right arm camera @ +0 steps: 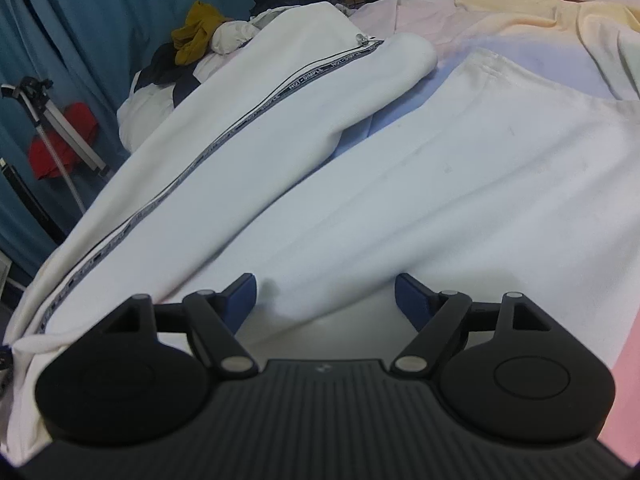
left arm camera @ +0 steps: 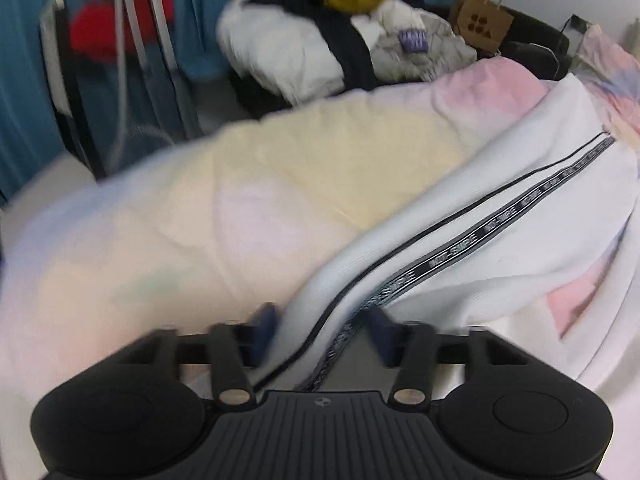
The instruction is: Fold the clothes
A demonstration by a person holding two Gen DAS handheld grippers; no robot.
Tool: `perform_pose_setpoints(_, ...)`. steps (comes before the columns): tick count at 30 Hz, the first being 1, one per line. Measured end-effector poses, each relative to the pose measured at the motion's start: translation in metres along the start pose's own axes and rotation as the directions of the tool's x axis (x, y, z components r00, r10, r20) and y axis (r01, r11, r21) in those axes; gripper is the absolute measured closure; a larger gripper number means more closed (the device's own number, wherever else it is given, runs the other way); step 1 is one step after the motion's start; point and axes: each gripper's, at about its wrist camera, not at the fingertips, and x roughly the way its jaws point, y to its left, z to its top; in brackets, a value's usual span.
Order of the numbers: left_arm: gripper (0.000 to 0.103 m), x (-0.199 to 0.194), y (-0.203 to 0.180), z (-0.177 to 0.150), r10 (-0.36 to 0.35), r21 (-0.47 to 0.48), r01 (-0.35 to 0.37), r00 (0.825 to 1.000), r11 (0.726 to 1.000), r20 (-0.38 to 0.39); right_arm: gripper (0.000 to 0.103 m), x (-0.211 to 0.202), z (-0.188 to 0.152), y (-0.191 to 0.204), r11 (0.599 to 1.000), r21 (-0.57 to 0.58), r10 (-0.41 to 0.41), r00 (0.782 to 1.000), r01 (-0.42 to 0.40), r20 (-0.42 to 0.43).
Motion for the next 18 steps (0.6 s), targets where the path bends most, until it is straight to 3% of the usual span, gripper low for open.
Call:
perform_pose_setpoints(1,0.091,0.006,0.004,0.006,-0.023,-0.027,0.022,0.999,0.999,-0.03,0.024,0.001,0.001,-0.001,1.0,0.004,0.002,1.0,-0.002,0.002)
perform_pose_setpoints(2,0.094,0.01,0.008,0.012,-0.041,-0.054,0.039,0.998,0.998,-0.053,0.024,0.002,0.001,-0.001,1.0,0.005,0.002,1.0,-0.002,0.004)
perform_pose_setpoints(6,0.096,-0.007,0.013,0.034,0.035,-0.126,-0.035,0.999,0.991,-0.005,0.023,0.003,0.003,-0.002,1.0,0.013,-0.001,1.0,0.001,0.011)
perform_pose_setpoints(10,0.095,0.008,0.02,0.048,0.137,-0.166,-0.138,0.99,0.976,-0.02,0.023,0.004,0.006,-0.004,1.0,0.019,0.003,1.0,-0.004,0.018)
perform_pose_setpoints(12,0.094,0.032,0.017,0.044,0.164,-0.136,-0.17,0.985,0.976,-0.06,0.023,0.004,0.008,-0.007,0.999,0.035,0.014,1.0,-0.014,0.017)
perform_pose_setpoints(15,0.091,0.036,0.009,0.033,0.197,-0.098,-0.195,0.98,0.976,0.009,0.023,0.004,0.016,-0.018,0.993,0.1,0.059,0.998,-0.06,0.018)
perform_pose_setpoints(18,0.071,0.016,0.007,0.021,0.204,-0.144,-0.192,0.976,0.971,0.073,0.023,0.007,0.026,-0.033,0.973,0.198,0.117,0.993,-0.118,0.021)
